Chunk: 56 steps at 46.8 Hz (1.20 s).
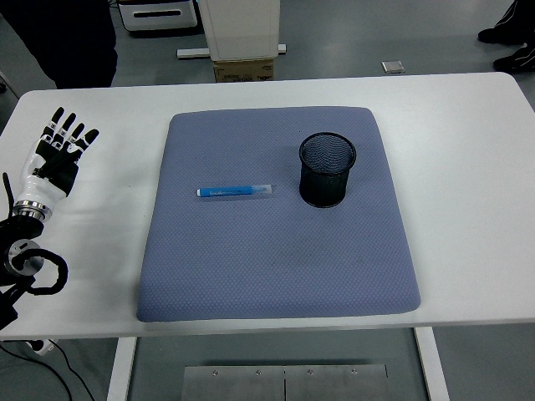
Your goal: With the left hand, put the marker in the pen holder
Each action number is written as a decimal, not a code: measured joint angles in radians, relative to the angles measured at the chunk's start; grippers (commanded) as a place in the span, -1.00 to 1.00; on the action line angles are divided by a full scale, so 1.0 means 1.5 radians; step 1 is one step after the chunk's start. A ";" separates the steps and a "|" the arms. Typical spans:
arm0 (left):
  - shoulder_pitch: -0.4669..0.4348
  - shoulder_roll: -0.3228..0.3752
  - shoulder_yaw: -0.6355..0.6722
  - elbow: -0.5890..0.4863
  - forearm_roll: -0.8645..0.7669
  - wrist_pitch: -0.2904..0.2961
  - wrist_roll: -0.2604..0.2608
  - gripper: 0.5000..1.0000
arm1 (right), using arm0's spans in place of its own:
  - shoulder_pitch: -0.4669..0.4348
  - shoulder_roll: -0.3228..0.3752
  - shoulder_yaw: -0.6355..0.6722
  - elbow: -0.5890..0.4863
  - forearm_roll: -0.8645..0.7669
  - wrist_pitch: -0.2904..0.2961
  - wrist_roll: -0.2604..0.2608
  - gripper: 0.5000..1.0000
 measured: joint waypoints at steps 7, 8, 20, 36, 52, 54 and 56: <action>0.000 0.002 -0.002 0.000 0.000 -0.002 0.003 1.00 | 0.000 0.000 0.000 0.000 0.000 0.000 0.000 1.00; 0.000 0.002 -0.002 0.000 0.000 -0.003 0.003 1.00 | 0.000 0.000 0.000 0.000 0.000 0.000 0.000 1.00; 0.000 0.004 -0.005 0.000 0.001 -0.009 0.001 1.00 | 0.000 0.000 0.000 0.000 0.000 0.000 0.000 1.00; -0.001 0.013 -0.027 0.001 0.005 -0.133 -0.006 1.00 | 0.000 0.000 0.000 0.000 0.000 0.000 0.000 1.00; 0.024 0.033 -0.051 0.002 -0.001 -0.151 -0.010 1.00 | 0.000 0.000 0.000 0.000 0.000 0.000 0.000 1.00; 0.030 0.037 -0.051 0.001 -0.002 -0.150 -0.015 1.00 | 0.000 0.000 0.000 0.000 0.000 0.000 0.000 1.00; 0.032 0.043 -0.052 0.001 -0.001 -0.147 -0.021 1.00 | 0.000 0.000 0.000 0.000 0.000 0.000 0.000 1.00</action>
